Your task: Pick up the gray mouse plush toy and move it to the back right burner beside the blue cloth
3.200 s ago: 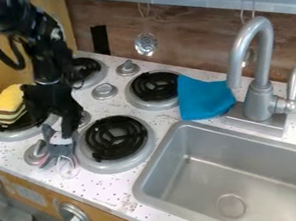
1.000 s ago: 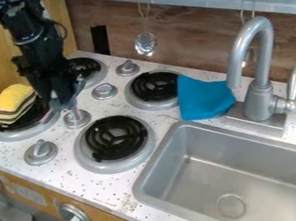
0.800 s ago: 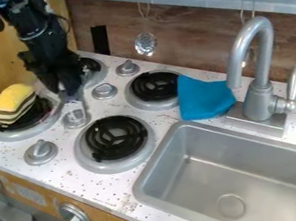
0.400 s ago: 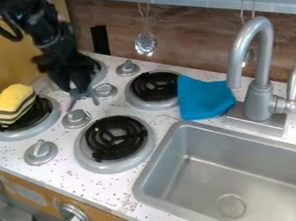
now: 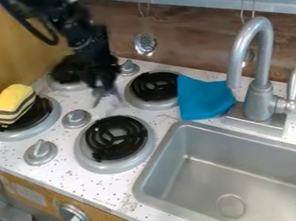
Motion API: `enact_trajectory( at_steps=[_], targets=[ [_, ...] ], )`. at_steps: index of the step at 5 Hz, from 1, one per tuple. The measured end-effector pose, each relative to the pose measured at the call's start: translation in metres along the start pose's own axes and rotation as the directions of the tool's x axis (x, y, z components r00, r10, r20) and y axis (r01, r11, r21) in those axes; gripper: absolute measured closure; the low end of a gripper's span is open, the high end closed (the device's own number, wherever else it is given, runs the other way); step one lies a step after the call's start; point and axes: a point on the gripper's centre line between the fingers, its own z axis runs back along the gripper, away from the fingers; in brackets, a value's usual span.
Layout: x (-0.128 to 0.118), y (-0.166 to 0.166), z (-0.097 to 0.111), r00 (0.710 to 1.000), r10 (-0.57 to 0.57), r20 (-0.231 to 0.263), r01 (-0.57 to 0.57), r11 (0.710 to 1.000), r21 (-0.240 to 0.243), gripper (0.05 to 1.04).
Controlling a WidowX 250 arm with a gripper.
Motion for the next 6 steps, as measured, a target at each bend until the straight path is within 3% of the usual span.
enact_trajectory(
  at_steps=[2,4,5,6],
  targets=[
    [0.031,-0.037,-0.012,0.999,-0.047,0.011,0.047,0.999,-0.024,0.589],
    [0.041,-0.045,-0.032,0.998,-0.060,-0.008,0.060,0.998,-0.008,0.546],
    [0.039,-0.045,-0.033,0.997,-0.070,-0.028,0.070,0.998,-0.003,0.233],
    [0.035,-0.044,-0.035,0.997,-0.067,-0.034,0.067,0.998,-0.003,0.064]
  ],
)
